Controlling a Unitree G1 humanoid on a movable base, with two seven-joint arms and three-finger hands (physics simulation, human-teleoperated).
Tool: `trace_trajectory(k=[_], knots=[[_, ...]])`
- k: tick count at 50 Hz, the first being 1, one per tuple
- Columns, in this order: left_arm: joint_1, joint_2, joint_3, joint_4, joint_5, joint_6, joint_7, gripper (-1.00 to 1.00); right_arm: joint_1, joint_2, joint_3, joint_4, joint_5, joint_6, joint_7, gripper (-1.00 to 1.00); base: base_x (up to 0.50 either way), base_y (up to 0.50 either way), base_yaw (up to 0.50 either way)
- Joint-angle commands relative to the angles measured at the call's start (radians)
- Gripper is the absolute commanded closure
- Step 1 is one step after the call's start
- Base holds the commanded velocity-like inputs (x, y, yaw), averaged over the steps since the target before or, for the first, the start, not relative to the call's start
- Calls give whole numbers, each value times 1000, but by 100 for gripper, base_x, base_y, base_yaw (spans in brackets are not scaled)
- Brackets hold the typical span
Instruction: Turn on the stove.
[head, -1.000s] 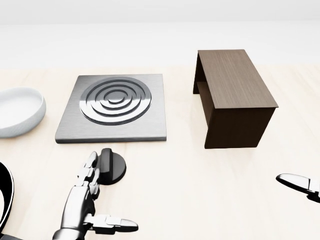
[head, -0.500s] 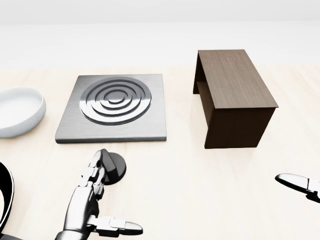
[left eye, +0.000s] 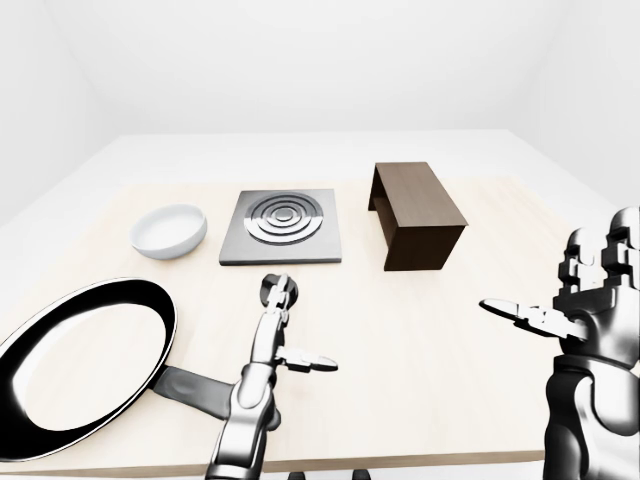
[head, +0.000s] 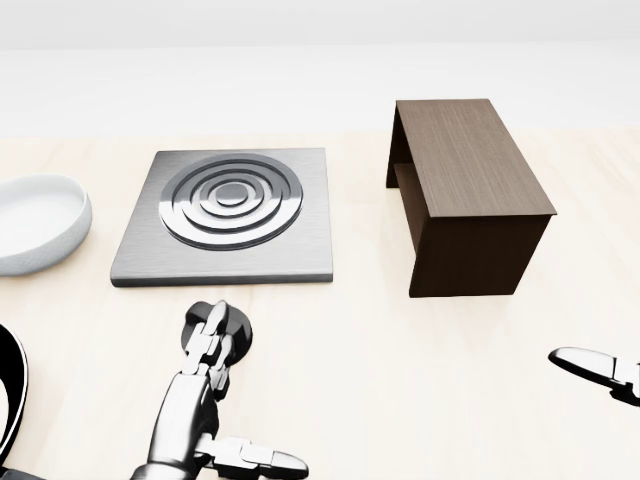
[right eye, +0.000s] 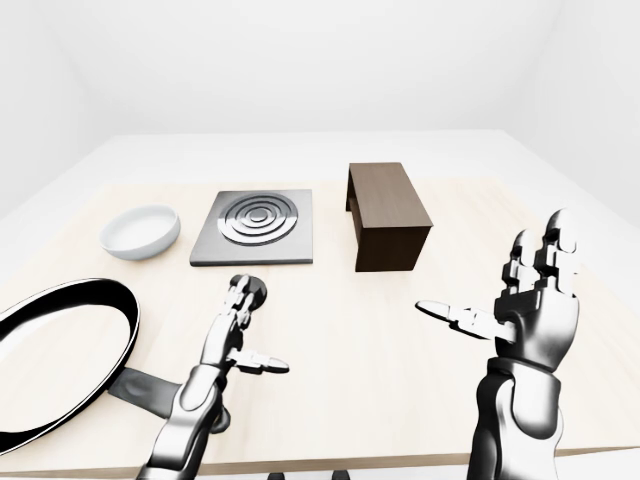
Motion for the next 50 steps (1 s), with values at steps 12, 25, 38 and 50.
trace_trajectory(k=[12, 25, 38, 50], knots=[[-298, -22, 56, 249, 10, -10, 36, -100, 0, -1, 0, 5, 3, 0, 1, -100, 0, 0, 0], [-461, -21, 84, 405, 4, -18, 60, -100, 0, 0, 4, 13, 6, 0, 2, -100, 0, 0, 0], [-344, -19, 42, -405, -48, 103, 36, -100, -3, -2, 9, 16, 7, 0, 0, -100, 0, 0, 0], [-294, 24, 84, -924, -88, 103, 61, -100, -3, 0, 17, 25, 1, 0, 2, -100, 0, 0, 0]])
